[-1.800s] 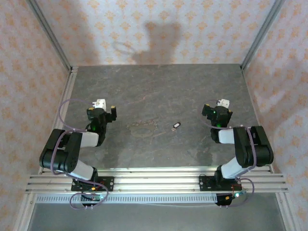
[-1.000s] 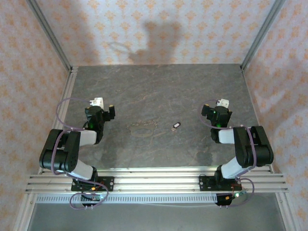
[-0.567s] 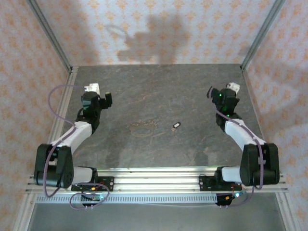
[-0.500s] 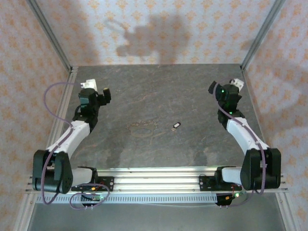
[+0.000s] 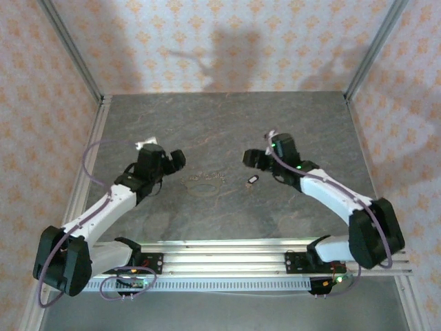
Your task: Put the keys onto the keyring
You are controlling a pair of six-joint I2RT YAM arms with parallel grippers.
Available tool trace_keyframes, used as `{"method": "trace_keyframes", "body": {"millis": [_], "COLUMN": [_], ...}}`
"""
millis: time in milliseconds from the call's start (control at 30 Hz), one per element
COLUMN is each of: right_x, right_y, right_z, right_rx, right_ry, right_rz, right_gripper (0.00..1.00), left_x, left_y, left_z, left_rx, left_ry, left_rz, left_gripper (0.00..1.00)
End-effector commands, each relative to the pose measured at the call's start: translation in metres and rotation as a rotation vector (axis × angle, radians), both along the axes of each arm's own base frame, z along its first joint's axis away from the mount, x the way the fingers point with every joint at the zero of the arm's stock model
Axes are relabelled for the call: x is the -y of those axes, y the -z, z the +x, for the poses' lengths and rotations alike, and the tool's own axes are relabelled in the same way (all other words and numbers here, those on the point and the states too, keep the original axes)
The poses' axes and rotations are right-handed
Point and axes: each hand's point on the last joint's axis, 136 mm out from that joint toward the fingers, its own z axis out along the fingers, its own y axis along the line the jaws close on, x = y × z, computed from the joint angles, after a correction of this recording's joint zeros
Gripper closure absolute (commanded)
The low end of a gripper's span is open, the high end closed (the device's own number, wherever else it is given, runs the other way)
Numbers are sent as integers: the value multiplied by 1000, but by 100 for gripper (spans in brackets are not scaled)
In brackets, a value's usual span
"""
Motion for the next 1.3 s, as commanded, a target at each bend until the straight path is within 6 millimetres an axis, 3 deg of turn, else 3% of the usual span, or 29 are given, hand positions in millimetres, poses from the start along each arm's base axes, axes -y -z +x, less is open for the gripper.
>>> {"method": "trace_keyframes", "body": {"millis": [0,233,400,700,1267], "right_x": [-22,-55,-74,-88,-100], "right_y": [38,72,83,89,84], "right_z": [-26,-33,-33,-20,-21], "right_rx": [-119,-191,-205,-196,-197], "right_ry": [-121,-242,-288,-303,-332], "right_rz": [-50,-101,-88,-86,-43], "right_gripper": [35,41,44,47,69], "left_x": [19,34,42,47,44], "left_y": [16,14,13,4,5], "left_z": [-14,-6,6,19,17], "left_rx": [-61,-64,-63,-55,-43], "left_ry": [-19,30,36,53,38], "left_rz": [-87,-55,-73,-52,-55], "left_gripper": [4,3,3,3,3]}}
